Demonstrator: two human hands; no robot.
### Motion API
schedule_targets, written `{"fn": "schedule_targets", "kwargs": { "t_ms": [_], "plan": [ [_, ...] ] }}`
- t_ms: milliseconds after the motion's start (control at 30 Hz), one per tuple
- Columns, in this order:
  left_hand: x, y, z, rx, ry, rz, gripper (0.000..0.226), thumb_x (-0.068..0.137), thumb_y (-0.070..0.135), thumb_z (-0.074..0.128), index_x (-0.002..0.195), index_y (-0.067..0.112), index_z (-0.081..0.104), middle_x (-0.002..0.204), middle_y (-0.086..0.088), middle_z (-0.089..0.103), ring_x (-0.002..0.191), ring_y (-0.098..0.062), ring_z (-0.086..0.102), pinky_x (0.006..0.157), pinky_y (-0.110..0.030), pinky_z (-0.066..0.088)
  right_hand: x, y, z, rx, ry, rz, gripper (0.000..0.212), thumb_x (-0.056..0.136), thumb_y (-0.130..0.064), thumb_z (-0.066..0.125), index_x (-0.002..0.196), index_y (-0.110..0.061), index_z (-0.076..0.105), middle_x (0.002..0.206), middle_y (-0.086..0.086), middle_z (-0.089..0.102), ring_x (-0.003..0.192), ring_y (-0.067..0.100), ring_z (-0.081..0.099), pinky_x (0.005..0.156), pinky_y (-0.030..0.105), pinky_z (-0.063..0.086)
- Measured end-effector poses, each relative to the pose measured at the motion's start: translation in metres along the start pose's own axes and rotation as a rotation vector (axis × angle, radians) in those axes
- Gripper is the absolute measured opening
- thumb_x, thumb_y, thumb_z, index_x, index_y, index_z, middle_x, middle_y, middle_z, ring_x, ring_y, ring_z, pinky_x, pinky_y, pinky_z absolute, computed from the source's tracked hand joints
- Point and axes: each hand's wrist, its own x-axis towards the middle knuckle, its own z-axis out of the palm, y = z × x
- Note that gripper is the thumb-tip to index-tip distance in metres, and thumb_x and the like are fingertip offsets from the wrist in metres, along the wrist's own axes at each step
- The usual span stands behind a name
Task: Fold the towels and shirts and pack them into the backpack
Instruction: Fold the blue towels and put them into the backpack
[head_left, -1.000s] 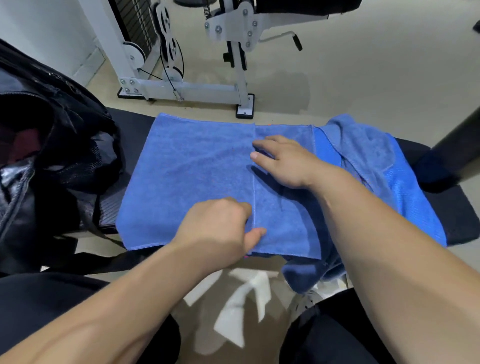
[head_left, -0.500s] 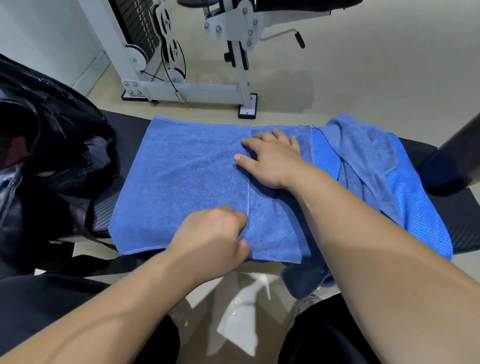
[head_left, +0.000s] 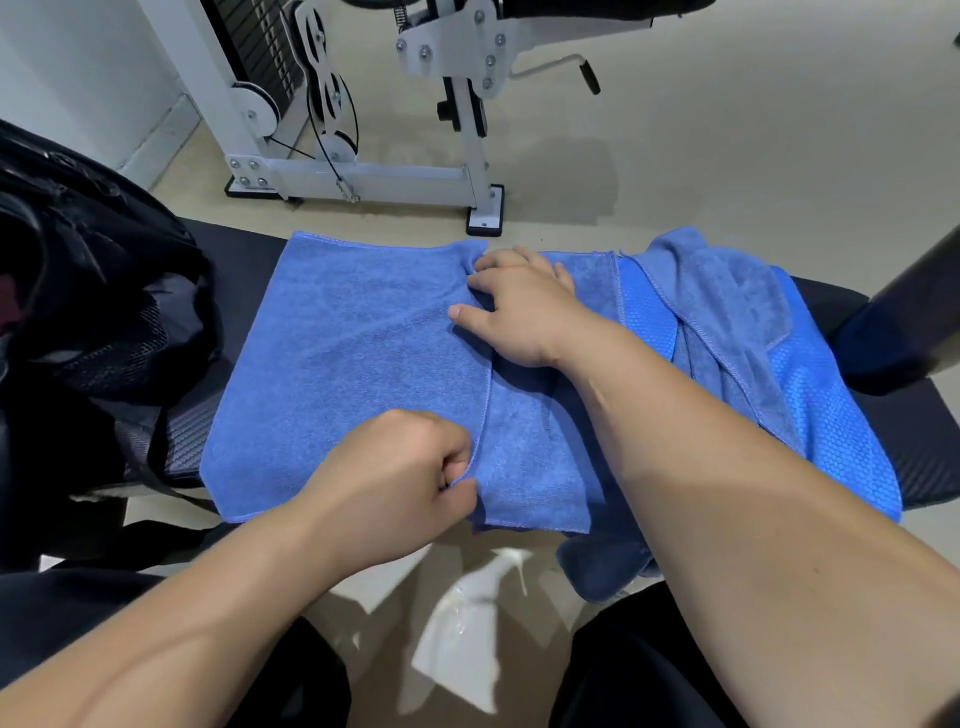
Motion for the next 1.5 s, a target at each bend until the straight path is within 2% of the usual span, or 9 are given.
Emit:
{"fn": "schedule_targets", "kwargs": {
  "t_ms": [133, 367, 633, 833, 1000, 1100, 1200, 1267, 1500],
  "plan": [
    [-0.004, 0.012, -0.025, -0.064, 0.063, -0.045, 0.029, 0.079, 0.028, 0.067, 0.061, 0.02, 0.046, 0.057, 0.005, 0.051, 0.061, -0.013, 0.049, 0.057, -0.037, 0.047, -0.002, -0.002, -0.021, 0.168, 0.124, -0.1, 0.037, 0.098, -0.049, 0.054, 0.113, -0.018, 0.068, 0.147, -0.005, 0.045, 0.136, 0.021, 0.04, 0.112, 0.045, 0.034],
    [0.009, 0.076, -0.057, -0.148, 0.067, 0.031, 0.024, 0.08, 0.019, 0.068, 0.063, 0.014, 0.051, 0.057, 0.001, 0.055, 0.053, -0.011, 0.045, 0.053, -0.027, 0.04, -0.035, 0.017, -0.08, 0.36, 0.364, -0.142, 0.034, 0.099, -0.035, 0.059, 0.115, -0.008, 0.07, 0.125, -0.009, 0.049, 0.115, 0.005, 0.05, 0.095, 0.015, 0.032],
    [0.049, 0.123, 0.005, -0.104, -0.114, 0.03, 0.02, 0.075, 0.029, 0.06, 0.062, 0.02, 0.048, 0.059, 0.002, 0.055, 0.064, -0.018, 0.055, 0.063, -0.043, 0.053, -0.059, 0.08, -0.07, 0.221, 0.393, 0.011, 0.036, 0.096, -0.042, 0.06, 0.101, -0.008, 0.072, 0.124, 0.002, 0.058, 0.118, 0.018, 0.054, 0.098, 0.024, 0.037],
    [0.052, 0.124, 0.04, -0.015, -0.209, -0.052, 0.036, 0.089, 0.054, 0.059, 0.08, 0.019, 0.06, 0.074, 0.004, 0.063, 0.081, -0.023, 0.06, 0.075, -0.041, 0.053, -0.07, 0.09, -0.041, -0.2, -0.065, 0.137, 0.063, 0.091, -0.069, 0.045, 0.142, -0.032, 0.046, 0.162, 0.0, 0.022, 0.15, 0.031, 0.015, 0.119, 0.061, 0.013],
    [0.052, 0.095, 0.021, -0.028, 0.121, -0.039, 0.027, 0.095, 0.041, 0.056, 0.078, 0.02, 0.055, 0.077, 0.005, 0.059, 0.082, -0.025, 0.057, 0.073, -0.042, 0.048, -0.069, 0.07, -0.034, -0.259, 0.038, 0.122, 0.07, 0.093, -0.07, 0.038, 0.154, -0.037, 0.028, 0.169, 0.005, -0.001, 0.154, 0.033, -0.004, 0.121, 0.06, -0.002],
    [0.064, 0.058, 0.008, 0.084, 0.285, -0.125, 0.025, 0.095, 0.049, 0.053, 0.107, 0.028, 0.058, 0.111, 0.001, 0.06, 0.109, -0.028, 0.054, 0.09, -0.043, 0.047, -0.069, 0.059, -0.02, -0.291, -0.011, 0.086, 0.077, 0.094, -0.073, 0.029, 0.159, -0.035, 0.013, 0.169, 0.005, -0.01, 0.154, 0.031, -0.014, 0.12, 0.061, -0.008],
    [0.066, 0.015, 0.012, 0.289, 0.074, -0.311, 0.082, 0.089, 0.078, 0.029, 0.157, 0.031, 0.023, 0.166, -0.006, 0.015, 0.151, -0.032, 0.016, 0.119, -0.056, 0.019, -0.067, 0.055, -0.002, -0.344, -0.083, 0.064, 0.082, 0.092, -0.078, 0.019, 0.159, -0.038, -0.006, 0.165, 0.002, -0.025, 0.151, 0.031, -0.026, 0.117, 0.063, -0.014],
    [0.06, -0.003, 0.02, 0.362, -0.04, -0.365, 0.095, 0.083, 0.087, 0.013, 0.16, 0.035, -0.003, 0.168, 0.0, -0.017, 0.154, -0.03, -0.012, 0.12, -0.064, 0.0, -0.066, 0.054, 0.007, -0.369, -0.107, 0.039, 0.085, 0.089, -0.081, 0.014, 0.157, -0.039, -0.012, 0.163, 0.001, -0.031, 0.149, 0.03, -0.03, 0.116, 0.063, -0.017],
    [0.038, -0.007, 0.014, 0.468, -0.204, -0.365, 0.108, 0.072, 0.094, 0.003, 0.158, 0.031, -0.016, 0.167, -0.005, -0.02, 0.153, -0.036, -0.01, 0.116, -0.07, 0.01, -0.078, 0.04, -0.002, -0.409, -0.284, 0.025, 0.09, 0.087, -0.084, 0.025, 0.156, -0.043, -0.016, 0.162, 0.006, -0.032, 0.152, 0.035, -0.022, 0.12, 0.06, -0.01]
  ]
}}
